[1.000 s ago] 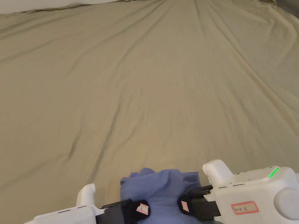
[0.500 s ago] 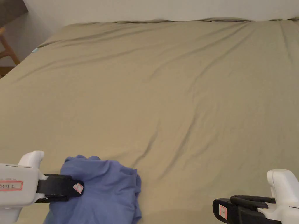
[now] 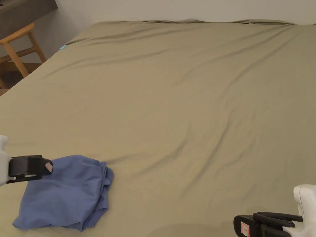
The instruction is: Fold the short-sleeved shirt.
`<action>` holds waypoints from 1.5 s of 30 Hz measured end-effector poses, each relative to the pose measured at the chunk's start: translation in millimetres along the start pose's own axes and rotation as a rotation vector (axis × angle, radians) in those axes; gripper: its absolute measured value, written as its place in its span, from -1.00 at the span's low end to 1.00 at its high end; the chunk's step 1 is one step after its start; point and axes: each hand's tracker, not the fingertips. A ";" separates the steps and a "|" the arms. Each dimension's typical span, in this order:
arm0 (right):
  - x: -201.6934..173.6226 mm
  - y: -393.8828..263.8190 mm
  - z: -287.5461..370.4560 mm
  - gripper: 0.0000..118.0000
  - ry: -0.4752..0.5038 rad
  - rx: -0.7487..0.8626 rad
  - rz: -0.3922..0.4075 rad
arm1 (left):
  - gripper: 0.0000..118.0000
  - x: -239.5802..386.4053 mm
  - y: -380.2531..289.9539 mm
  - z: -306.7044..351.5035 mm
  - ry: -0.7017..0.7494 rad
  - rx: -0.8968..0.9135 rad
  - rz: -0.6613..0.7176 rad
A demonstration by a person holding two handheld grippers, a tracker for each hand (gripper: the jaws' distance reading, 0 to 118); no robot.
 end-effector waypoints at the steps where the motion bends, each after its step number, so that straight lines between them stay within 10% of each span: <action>1: 0.3 -0.5 7.3 -0.97 -0.007 0.014 0.003 | -1.00 3.2 3.7 15.2 0.018 0.031 -0.013; 11: -6.4 7.1 168.2 -0.97 -0.309 0.404 0.118 | -1.00 203.0 1.8 147.4 -0.167 0.546 -0.208; 17: -20.3 24.0 279.3 -0.97 -0.664 0.691 0.244 | -1.00 322.5 -11.3 200.3 -0.160 0.802 -0.272; 25: -31.4 55.5 351.1 -0.96 -0.765 0.840 0.301 | -1.00 379.0 -10.6 233.5 -0.178 0.810 -0.326; 26: -31.5 57.1 353.4 -0.47 -0.771 0.845 0.296 | -1.00 380.2 -11.5 235.9 -0.176 0.813 -0.327; 27: -31.6 57.0 354.5 0.29 -0.778 0.858 0.296 | -0.85 379.9 -12.0 238.6 -0.186 0.810 -0.322; 28: -28.9 58.1 353.9 0.88 -0.778 0.859 0.293 | -0.21 379.8 -12.5 239.7 -0.193 0.805 -0.318; 29: -28.6 58.2 353.4 1.00 -0.779 0.864 0.292 | 0.97 381.7 -12.6 238.7 -0.196 0.800 -0.319; 45: -37.5 67.2 339.1 1.00 -0.875 0.908 0.297 | 1.00 370.3 -21.4 254.2 -0.098 0.917 -0.312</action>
